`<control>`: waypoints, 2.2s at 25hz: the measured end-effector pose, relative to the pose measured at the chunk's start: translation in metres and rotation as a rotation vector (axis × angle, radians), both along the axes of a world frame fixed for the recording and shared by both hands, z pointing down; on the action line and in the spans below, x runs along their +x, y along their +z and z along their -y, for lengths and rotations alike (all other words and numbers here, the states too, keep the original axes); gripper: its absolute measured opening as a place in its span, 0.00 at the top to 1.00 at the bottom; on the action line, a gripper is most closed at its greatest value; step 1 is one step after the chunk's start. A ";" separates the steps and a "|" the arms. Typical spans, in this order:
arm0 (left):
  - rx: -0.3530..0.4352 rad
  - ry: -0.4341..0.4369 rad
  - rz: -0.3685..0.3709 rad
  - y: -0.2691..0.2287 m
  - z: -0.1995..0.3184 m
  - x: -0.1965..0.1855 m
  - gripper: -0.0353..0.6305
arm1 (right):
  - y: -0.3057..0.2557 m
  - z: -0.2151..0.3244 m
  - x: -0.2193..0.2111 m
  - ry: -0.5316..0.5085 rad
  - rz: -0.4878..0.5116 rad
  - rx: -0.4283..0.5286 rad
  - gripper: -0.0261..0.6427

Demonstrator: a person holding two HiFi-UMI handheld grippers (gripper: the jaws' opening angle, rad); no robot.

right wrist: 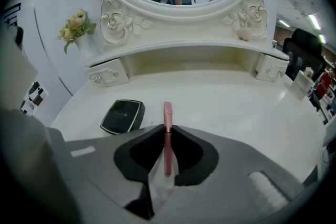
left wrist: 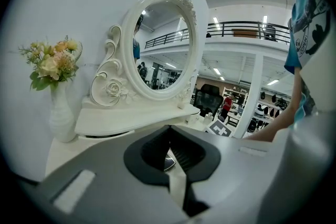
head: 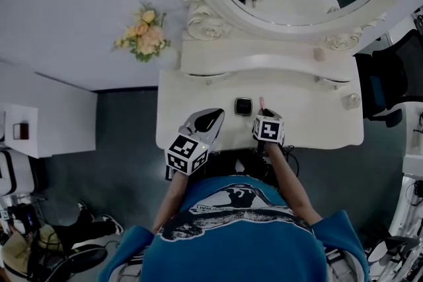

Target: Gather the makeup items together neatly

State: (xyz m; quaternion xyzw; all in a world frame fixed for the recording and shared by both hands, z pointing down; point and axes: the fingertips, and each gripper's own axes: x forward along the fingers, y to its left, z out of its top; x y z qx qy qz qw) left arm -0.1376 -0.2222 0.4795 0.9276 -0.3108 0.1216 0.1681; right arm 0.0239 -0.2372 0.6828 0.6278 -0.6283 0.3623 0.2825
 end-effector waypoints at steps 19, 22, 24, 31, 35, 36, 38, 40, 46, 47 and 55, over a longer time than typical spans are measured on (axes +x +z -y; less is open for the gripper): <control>0.015 0.017 -0.033 -0.004 -0.011 -0.002 0.93 | -0.014 -0.003 0.012 0.002 0.062 0.055 0.80; 0.027 0.034 -0.042 -0.008 -0.015 0.007 0.93 | -0.026 0.000 0.022 -0.023 0.057 0.090 0.79; 0.036 0.054 -0.039 -0.009 -0.016 0.015 0.93 | -0.032 0.006 0.030 -0.059 0.042 0.115 0.79; 0.037 0.104 -0.034 -0.012 -0.020 0.053 0.93 | -0.064 0.022 0.077 -0.167 -0.039 0.190 0.78; 0.039 0.094 -0.036 -0.014 -0.015 0.078 0.93 | -0.087 0.035 0.111 -0.218 -0.067 0.225 0.78; 0.040 0.089 -0.040 -0.016 -0.015 0.084 0.93 | -0.092 0.038 0.119 -0.236 -0.074 0.231 0.78; 0.044 0.080 -0.043 -0.017 -0.013 0.097 0.93 | -0.101 0.044 0.135 -0.275 -0.091 0.242 0.78; 0.046 0.067 -0.040 -0.018 -0.011 0.109 0.93 | -0.109 0.052 0.150 -0.316 -0.115 0.254 0.78; 0.047 0.019 -0.036 -0.018 -0.007 0.138 0.93 | -0.132 0.081 0.192 -0.388 -0.148 0.300 0.76; 0.047 0.005 -0.033 -0.017 -0.006 0.141 0.93 | -0.134 0.087 0.198 -0.399 -0.152 0.306 0.76; 0.043 -0.095 -0.018 -0.013 -0.002 0.160 0.93 | -0.142 0.129 0.230 -0.461 -0.164 0.329 0.75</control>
